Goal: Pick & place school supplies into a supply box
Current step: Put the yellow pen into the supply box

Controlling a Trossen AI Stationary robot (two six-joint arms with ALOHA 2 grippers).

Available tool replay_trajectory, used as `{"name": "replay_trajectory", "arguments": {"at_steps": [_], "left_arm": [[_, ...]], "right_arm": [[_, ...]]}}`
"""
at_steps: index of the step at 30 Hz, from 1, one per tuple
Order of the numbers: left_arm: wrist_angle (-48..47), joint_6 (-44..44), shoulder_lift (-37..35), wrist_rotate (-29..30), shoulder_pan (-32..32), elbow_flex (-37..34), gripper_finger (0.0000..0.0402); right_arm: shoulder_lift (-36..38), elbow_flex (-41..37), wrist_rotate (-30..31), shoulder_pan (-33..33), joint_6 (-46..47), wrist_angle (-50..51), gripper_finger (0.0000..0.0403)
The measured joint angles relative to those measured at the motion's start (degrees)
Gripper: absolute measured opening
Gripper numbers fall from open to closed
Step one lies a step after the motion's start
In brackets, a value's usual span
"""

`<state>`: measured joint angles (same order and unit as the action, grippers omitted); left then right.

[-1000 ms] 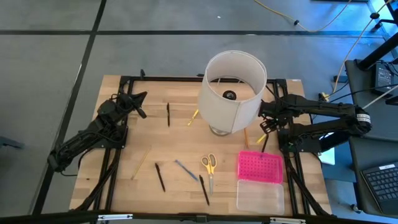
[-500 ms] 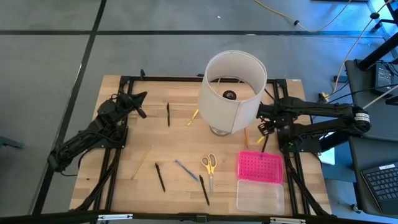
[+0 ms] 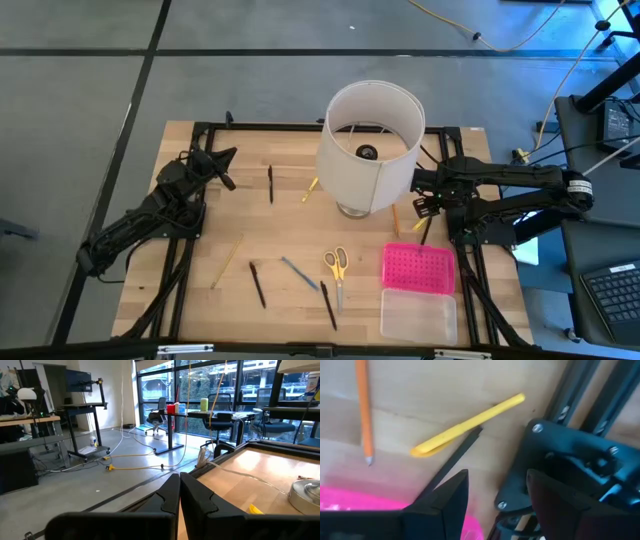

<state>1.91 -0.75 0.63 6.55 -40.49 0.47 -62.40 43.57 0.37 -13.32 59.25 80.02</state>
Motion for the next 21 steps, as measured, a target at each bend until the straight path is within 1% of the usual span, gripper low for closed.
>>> {"name": "replay_trajectory", "arguments": {"at_steps": [4, 10, 15, 21], "left_arm": [[0.0, 0.0, 0.0, 0.0, 0.0, 0.0, 0.0006], [0.0, 1.0, 0.0, 0.0, 0.0, 0.0, 0.0006], [0.0, 1.6, 0.0, 0.0, 0.0, 0.0, 0.0006], [0.0, 1.6, 0.0, 0.0, 0.0, 0.0, 0.0006]], "right_arm": [[-0.1, 0.0, 2.4, 0.0, -1.7, 1.0, 0.0204], [-0.1, 0.0, 2.5, -0.8, -4.0, 2.0, 0.0204], [-0.1, 0.2, 1.8, -2.7, -11.0, 2.1, 0.0204], [-0.2, 0.2, 1.5, -5.1, -26.7, 3.6, 0.0204]]}}
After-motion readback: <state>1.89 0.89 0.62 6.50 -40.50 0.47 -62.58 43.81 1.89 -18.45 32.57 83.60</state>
